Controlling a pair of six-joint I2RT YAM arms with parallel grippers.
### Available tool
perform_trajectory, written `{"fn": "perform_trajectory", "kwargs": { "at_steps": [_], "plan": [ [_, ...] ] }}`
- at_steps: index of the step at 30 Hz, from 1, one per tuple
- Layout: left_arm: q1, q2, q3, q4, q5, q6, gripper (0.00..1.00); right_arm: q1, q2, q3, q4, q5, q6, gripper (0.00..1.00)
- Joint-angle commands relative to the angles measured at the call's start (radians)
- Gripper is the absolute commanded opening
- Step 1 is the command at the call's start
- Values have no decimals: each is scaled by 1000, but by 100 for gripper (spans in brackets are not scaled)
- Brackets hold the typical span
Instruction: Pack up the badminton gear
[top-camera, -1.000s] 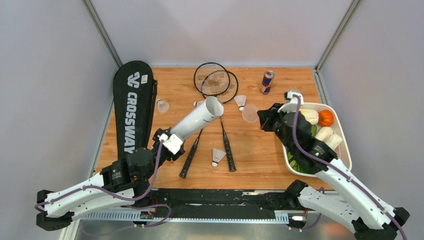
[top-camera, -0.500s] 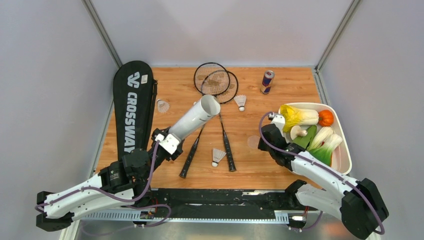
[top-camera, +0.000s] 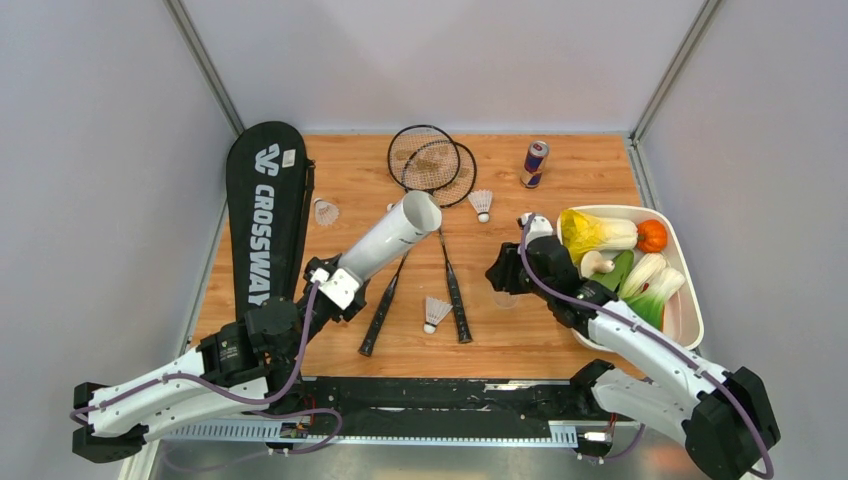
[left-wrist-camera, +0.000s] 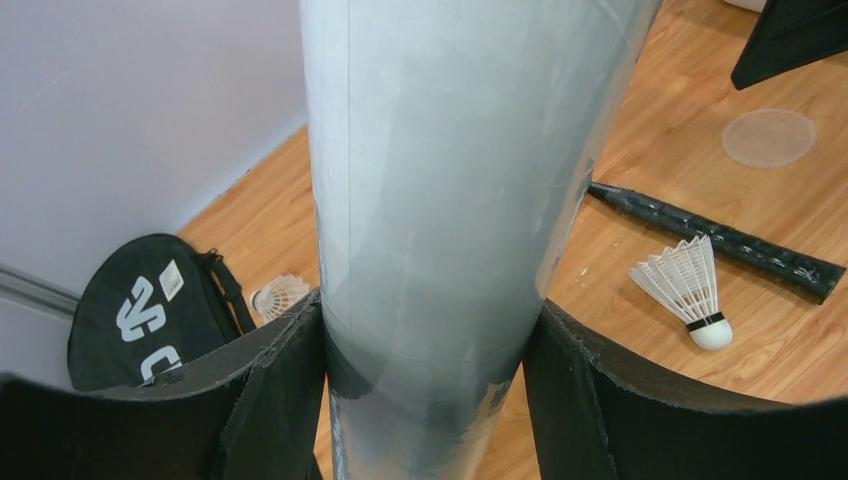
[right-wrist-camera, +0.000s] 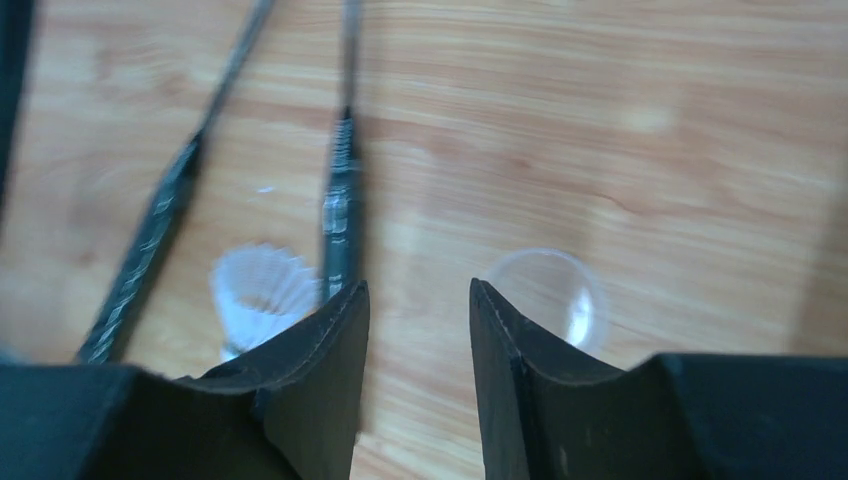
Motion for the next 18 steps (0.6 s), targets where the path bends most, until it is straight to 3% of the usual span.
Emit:
{"fn": "perform_trajectory", "kwargs": {
  "at_steps": [1,4,12,18],
  "plan": [
    [2,-13,0,50,32,18,51,-1,26,66,156,-395,-132,45],
    [2,-16,-2,50,43,15,51,-2,99,109,193,-544,-176,47],
    [1,-24,-6,53,57,16,51,1,338,236,195,-765,-278,56],
    [2,-19,-9,53,59,18,51,7,480,267,196,-845,-324,57]
  ]
}}
